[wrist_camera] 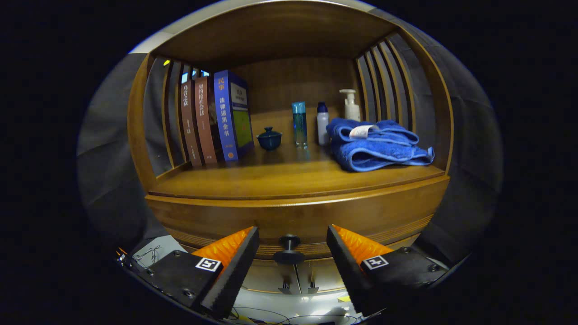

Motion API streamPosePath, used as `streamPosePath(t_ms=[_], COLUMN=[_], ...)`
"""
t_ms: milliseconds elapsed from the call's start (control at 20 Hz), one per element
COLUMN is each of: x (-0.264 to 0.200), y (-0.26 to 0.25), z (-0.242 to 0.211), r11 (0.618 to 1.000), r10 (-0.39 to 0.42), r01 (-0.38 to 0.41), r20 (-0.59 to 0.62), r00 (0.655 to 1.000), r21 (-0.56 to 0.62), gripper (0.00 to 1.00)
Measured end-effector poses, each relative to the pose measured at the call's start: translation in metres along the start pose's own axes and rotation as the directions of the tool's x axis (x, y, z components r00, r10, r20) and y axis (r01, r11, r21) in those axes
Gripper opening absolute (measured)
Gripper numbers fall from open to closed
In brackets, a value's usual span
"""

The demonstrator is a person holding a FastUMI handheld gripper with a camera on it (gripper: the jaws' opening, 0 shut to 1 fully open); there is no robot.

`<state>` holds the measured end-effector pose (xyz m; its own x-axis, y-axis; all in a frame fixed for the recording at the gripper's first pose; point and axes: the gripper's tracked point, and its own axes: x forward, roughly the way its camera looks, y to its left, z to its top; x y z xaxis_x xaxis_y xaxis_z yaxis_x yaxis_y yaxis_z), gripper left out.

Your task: Pull open the drawer, take out the items inside it, and place them on the countertop above the cabinet.

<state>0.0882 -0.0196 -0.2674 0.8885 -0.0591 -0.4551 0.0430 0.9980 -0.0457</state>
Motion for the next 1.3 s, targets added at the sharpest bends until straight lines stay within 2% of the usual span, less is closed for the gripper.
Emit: streamPosePath(t_ms=[150,200,300,350,600,700,750,1050,1300], x=[0.015,0.019,0.024,0.025,0.027,0.028,0.027,0.024,-0.011], y=[0.004,0.005,0.000,0.002,0.005,0.005,0.007,0.005,0.005], z=[-0.014,-0.019,-0.028,-0.031,-0.038,-0.039,-0.038,-0.040,-0.053], r11=[1.000,1.000,1.000,1.000,1.000,1.000,0.999,0.998,0.998], r10=[0.008,0.009,-0.016,-0.019,-0.006,0.004,0.000,-0.019,-0.025], r01=[-0.008,-0.009,0.014,0.017,0.005,-0.006,-0.002,0.014,0.019], r20=[-0.030,-0.045,-0.071,-0.070,-0.079,-0.078,-0.079,-0.093,-0.130], r00=[1.000,0.999,0.997,0.997,0.997,0.997,0.997,0.995,0.991], r21=[-0.001,-0.008,-0.025,-0.023,-0.023,-0.022,-0.033,-0.055,-0.054], gripper=[0.92,0.84,0.76,0.76,0.50,0.43,0.34,0.35,0.34])
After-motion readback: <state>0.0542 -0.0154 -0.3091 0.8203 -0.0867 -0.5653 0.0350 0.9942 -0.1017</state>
